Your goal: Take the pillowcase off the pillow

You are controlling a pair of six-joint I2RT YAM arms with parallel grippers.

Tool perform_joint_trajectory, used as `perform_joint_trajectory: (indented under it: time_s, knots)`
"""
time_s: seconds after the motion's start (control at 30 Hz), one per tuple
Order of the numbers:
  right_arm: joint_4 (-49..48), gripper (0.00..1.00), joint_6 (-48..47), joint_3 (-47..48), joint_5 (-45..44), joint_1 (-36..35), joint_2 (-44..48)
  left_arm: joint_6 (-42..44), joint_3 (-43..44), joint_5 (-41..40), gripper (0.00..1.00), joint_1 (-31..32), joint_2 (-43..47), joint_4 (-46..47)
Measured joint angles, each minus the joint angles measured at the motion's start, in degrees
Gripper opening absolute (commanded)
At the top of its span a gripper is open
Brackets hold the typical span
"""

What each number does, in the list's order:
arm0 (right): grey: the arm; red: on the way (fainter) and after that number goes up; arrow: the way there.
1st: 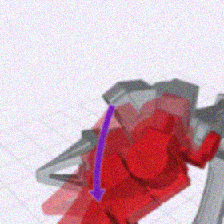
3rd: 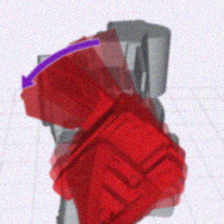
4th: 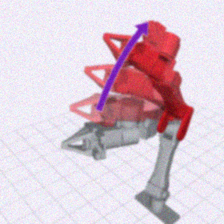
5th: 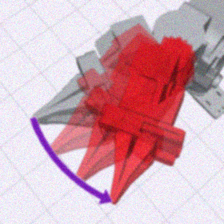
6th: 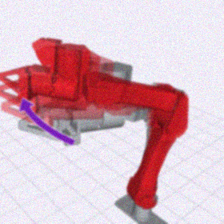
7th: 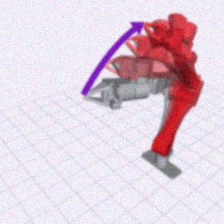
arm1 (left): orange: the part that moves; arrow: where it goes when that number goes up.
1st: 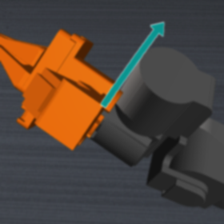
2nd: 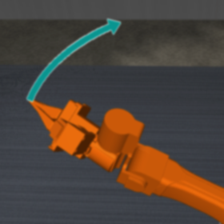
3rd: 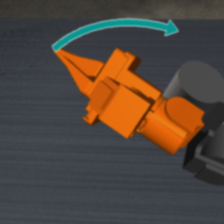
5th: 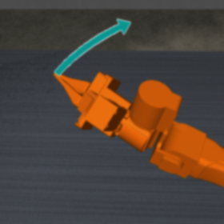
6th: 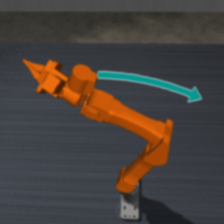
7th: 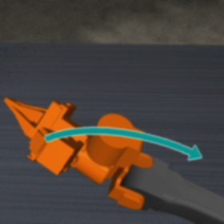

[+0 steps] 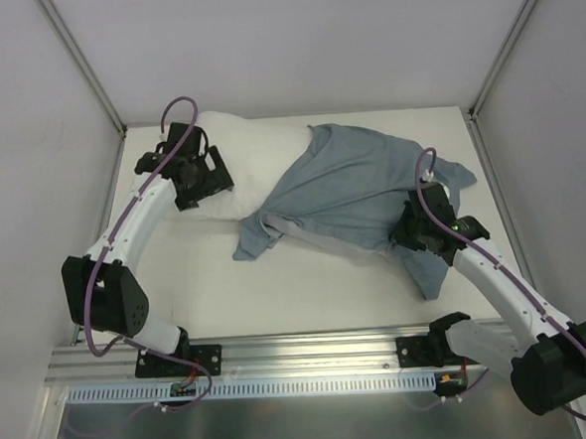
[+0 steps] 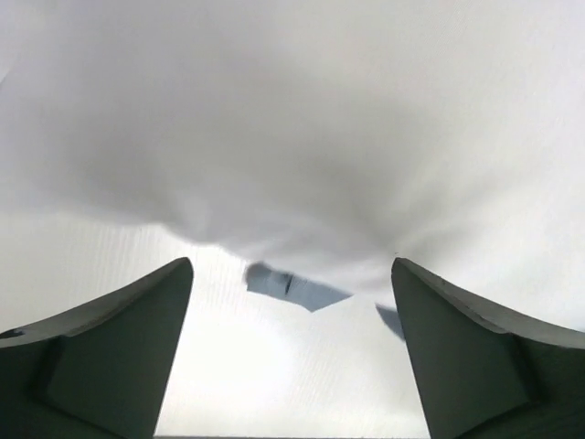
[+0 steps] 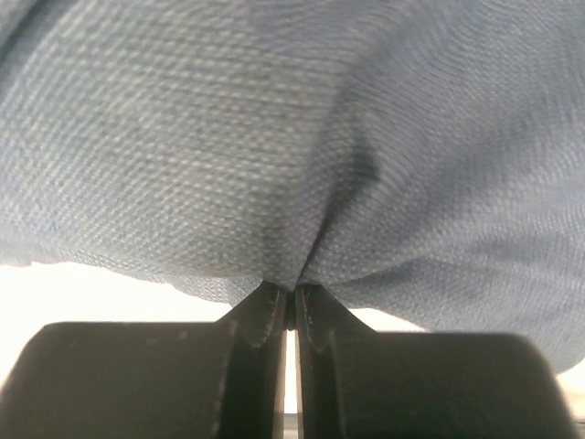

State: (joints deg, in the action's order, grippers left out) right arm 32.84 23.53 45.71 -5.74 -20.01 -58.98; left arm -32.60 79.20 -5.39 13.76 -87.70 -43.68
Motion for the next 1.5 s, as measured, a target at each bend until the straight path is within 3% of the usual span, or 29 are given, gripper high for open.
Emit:
perform_joint_trajectory:
  time_s: [0.13,0.3,0.4,0.83,1.17,1.2,1.23,1.27,1.3,1.33,1.37,1.4,1.47,1.5]
  knots:
    - [0.04,0.01,0.02,-1.75,-0.2,0.0,1.49,-0.81,-2.08,2.67,0.99,-0.7,5.62,1.77]
    - [-0.17,0.01,-0.04,-3.04,-0.09,0.0,1.16,-6.12,-13.73,5.18,0.99,-1.57,20.74,3.3]
    - [-0.35,0.01,-0.2,-3.26,0.02,0.0,0.83,-9.33,-20.48,6.38,0.99,-1.9,25.14,5.75]
    - [0.11,0.02,-0.35,-3.26,0.09,0.02,2.05,-13.0,-34.32,16.35,0.99,-2.27,13.29,38.69]
    - [1.14,0.04,-0.63,-3.23,0.59,0.0,2.19,-14.67,-37.18,20.52,0.99,-2.62,2.62,60.52]
    - [1.33,0.05,-0.66,-3.23,0.61,0.0,2.27,-15.08,-37.09,20.98,0.92,-2.62,0.46,62.03]
    - [1.62,0.07,-0.7,-3.21,0.61,0.0,2.38,-15.74,-36.96,21.42,0.78,-2.62,-1.25,63.17]
    - [1.9,0.17,-0.83,-3.19,0.61,0.0,2.51,-16.41,-36.81,21.77,0.6,-2.62,-2.69,64.22]
    - [2.25,0.28,-1.01,-3.19,0.63,0.0,2.71,-17.07,-36.65,22.1,0.02,-2.58,-3.63,64.94]
    - [3.02,0.43,-1.49,-3.19,0.63,0.02,3.1,-17.62,-36.41,22.47,0.0,-2.58,-3.98,65.51]
    - [4.0,0.73,-2.16,-3.15,0.55,0.07,3.5,-17.75,-35.95,22.56,0.0,-2.58,-4.02,65.48]
    - [4.98,0.84,-2.62,-3.08,0.46,0.13,3.93,-17.77,-35.1,22.45,0.0,-2.58,-3.76,65.07]
    - [7.45,0.99,-4.5,-2.71,-0.13,0.48,5.51,-17.81,-33.4,21.0,0.0,-2.6,-2.84,63.06]
    - [8.98,0.97,-5.38,-2.32,-0.55,0.68,6.49,-17.86,-32.57,19.87,0.0,-2.6,-2.16,61.59]
